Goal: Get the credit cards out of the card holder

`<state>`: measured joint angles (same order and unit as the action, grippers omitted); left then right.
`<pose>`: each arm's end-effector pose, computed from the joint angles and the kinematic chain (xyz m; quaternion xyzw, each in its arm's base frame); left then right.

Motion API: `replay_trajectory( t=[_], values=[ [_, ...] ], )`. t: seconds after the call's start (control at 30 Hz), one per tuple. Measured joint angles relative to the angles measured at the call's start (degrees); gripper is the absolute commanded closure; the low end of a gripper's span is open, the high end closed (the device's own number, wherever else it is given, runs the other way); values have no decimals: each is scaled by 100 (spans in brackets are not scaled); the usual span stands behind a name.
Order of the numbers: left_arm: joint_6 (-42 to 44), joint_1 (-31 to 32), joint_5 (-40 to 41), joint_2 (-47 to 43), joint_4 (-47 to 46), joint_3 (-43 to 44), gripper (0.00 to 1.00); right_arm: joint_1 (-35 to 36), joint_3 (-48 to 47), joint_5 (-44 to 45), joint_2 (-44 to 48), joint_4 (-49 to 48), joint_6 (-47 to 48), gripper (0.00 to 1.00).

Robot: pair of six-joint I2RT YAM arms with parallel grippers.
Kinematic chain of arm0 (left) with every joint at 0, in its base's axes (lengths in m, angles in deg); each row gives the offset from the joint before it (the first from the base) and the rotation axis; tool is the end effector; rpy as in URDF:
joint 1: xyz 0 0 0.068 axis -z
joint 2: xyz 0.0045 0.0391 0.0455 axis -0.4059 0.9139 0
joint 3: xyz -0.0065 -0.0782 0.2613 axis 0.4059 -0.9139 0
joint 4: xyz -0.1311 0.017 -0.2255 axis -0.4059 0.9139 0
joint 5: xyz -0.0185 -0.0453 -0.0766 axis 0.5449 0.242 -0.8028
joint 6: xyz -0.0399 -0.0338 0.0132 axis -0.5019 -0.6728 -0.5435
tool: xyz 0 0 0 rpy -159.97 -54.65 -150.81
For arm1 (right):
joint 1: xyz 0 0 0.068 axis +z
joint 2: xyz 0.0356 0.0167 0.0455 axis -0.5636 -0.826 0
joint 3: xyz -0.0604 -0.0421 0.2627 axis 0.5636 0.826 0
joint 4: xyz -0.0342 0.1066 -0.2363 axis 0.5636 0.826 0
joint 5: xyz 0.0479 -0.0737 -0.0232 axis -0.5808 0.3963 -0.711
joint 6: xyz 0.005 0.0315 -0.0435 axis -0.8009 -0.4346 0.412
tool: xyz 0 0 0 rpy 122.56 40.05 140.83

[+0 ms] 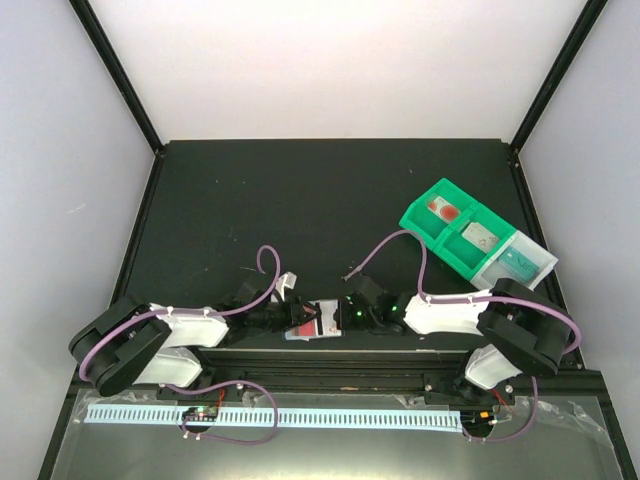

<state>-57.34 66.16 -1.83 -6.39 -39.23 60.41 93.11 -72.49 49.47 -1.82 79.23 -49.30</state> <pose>0.1378 -0.1463 0.1120 -0.0412 0.8780 -0.4639 0.1109 0.1330 0.2251 0.1276 -0.0388 0.9475 0.2859 0.1380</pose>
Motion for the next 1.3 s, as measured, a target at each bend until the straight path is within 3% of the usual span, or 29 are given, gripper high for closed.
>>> replay_trajectory(
  t=[0.47,0.83,1.03,1.3],
  values=[
    [-79,245,210,225,17,188,50,0,151,2,35,-245,-46,98],
    [-216,291,439,223,103,190,75,0,234,0,61,-376,-105,99],
    [-249,289,542,219,170,170,97,0,284,4,83,-439,-131,99],
    [-299,293,538,52,59,31,98,0,302,28,96,-452,-151,99]
  ],
)
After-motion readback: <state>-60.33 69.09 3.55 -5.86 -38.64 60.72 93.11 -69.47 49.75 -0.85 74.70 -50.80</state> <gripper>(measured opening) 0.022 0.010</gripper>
